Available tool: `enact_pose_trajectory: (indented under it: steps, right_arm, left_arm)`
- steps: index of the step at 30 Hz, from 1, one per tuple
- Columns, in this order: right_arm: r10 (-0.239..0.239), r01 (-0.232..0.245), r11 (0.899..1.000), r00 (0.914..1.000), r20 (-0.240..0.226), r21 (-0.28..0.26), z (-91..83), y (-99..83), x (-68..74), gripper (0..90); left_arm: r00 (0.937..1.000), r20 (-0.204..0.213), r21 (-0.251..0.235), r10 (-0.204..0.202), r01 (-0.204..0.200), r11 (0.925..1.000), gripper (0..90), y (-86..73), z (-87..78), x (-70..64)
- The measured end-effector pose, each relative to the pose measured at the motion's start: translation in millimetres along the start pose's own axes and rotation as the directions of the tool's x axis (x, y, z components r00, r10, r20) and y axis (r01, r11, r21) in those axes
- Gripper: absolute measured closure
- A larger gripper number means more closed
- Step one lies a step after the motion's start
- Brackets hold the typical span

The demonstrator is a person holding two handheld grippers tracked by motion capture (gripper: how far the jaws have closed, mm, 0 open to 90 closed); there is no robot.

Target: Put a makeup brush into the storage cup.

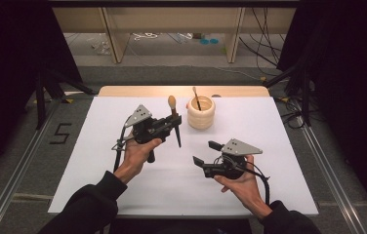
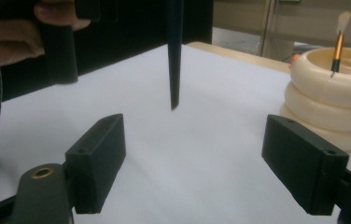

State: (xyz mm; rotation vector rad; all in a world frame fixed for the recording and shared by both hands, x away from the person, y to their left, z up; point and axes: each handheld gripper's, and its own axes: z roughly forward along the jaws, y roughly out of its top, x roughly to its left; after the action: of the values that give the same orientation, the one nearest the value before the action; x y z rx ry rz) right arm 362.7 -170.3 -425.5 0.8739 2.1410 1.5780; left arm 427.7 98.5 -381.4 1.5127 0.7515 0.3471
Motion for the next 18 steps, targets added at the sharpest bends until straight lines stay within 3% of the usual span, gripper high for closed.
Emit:
enact_pose_trajectory:
  steps: [5, 11, 12, 18]
  right_arm:
    - [-0.009, 0.008, 0.999, 0.9998, 0.019, 0.032, -8.3, -3.8, -1.3, 21.2]
    - [-0.010, 0.010, 1.000, 0.9998, 0.019, 0.027, -12.5, -8.4, -1.6, 21.0]
    - [-0.014, 0.013, 0.998, 0.9995, 0.030, 0.055, -15.7, -8.5, -1.8, 21.1]
    - [-0.017, 0.012, 0.995, 0.9987, 0.048, 0.095, -21.9, -12.6, -2.6, 20.0]
  left_arm:
    - [0.9998, -0.014, 0.003, 0.012, -0.012, 0.9999, 77.8, 6.7, 6.9, 4.5]
    - [0.9992, -0.022, 0.012, 0.034, -0.033, 0.9994, 77.8, 12.3, 19.1, 8.7]
    - [0.9990, -0.023, 0.012, 0.038, -0.038, 0.9992, 77.8, 13.2, 21.2, 9.7]
    - [0.9987, -0.032, 0.017, 0.039, -0.038, 0.9991, 77.8, 18.4, 33.1, 14.9]
